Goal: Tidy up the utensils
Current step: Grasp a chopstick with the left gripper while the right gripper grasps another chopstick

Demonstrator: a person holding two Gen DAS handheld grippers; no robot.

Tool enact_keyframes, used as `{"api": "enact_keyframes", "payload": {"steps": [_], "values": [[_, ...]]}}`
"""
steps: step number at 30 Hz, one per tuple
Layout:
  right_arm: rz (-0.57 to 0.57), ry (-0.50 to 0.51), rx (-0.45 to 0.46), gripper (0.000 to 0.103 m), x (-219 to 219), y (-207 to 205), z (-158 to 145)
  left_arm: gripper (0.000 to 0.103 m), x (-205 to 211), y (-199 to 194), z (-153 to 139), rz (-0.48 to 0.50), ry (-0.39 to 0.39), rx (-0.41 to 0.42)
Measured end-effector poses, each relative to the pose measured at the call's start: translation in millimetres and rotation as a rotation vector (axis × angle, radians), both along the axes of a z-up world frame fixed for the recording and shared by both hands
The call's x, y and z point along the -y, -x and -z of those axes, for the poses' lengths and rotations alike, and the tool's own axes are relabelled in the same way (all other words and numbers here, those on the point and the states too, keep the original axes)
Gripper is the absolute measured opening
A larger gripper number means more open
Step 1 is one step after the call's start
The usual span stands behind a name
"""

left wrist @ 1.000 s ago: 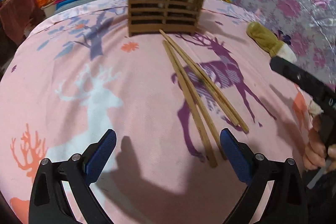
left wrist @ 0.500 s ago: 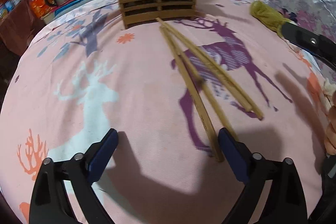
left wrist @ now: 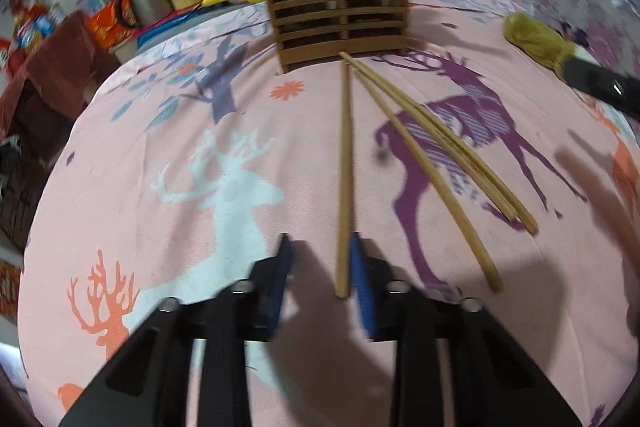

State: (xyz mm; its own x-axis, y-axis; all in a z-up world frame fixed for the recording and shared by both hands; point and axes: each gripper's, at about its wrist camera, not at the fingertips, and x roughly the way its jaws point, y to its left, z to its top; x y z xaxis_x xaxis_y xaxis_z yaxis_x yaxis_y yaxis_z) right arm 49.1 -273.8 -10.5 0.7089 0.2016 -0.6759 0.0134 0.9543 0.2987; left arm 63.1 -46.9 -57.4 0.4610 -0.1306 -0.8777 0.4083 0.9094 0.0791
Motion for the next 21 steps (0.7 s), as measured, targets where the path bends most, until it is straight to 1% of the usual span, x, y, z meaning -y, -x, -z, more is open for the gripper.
{"api": "enact_keyframes", "payload": {"steps": [1,3,4,5,8,10,11,13,16,18,21], "values": [[-0.001,0.000,-0.001,0.066,0,0,0,0.007,1,2,0,0.005,-0.005,0.004],[-0.006,0.002,-0.003,0.065,-1,2,1,0.007,-3,1,0,-0.019,-0.025,0.016],[-0.015,0.006,-0.005,0.065,-2,4,2,0.007,-7,0,0,-0.034,-0.021,0.013],[-0.029,0.013,-0.008,0.064,-4,7,3,0.007,-15,-6,0,-0.063,-0.003,-0.004],[-0.078,0.039,-0.023,0.056,-11,15,10,0.007,-30,-15,1,-0.103,0.052,-0.046],[-0.115,0.059,-0.040,0.049,-18,19,16,0.009,-33,-17,1,-0.117,0.071,-0.056],[-0.134,0.073,-0.049,0.047,-21,22,19,0.009,-33,-17,1,-0.121,0.071,-0.055],[-0.167,0.099,-0.066,0.041,-29,25,26,0.011,-33,-17,1,-0.122,0.067,-0.052],[-0.214,0.137,-0.083,0.040,-43,27,32,0.019,-34,-19,2,-0.129,0.065,-0.053],[-0.247,0.182,-0.083,0.040,-54,29,35,0.021,-34,-19,2,-0.134,0.069,-0.057],[-0.302,0.236,-0.084,0.036,-68,33,37,0.023,-35,-19,1,-0.136,0.069,-0.059]]}}
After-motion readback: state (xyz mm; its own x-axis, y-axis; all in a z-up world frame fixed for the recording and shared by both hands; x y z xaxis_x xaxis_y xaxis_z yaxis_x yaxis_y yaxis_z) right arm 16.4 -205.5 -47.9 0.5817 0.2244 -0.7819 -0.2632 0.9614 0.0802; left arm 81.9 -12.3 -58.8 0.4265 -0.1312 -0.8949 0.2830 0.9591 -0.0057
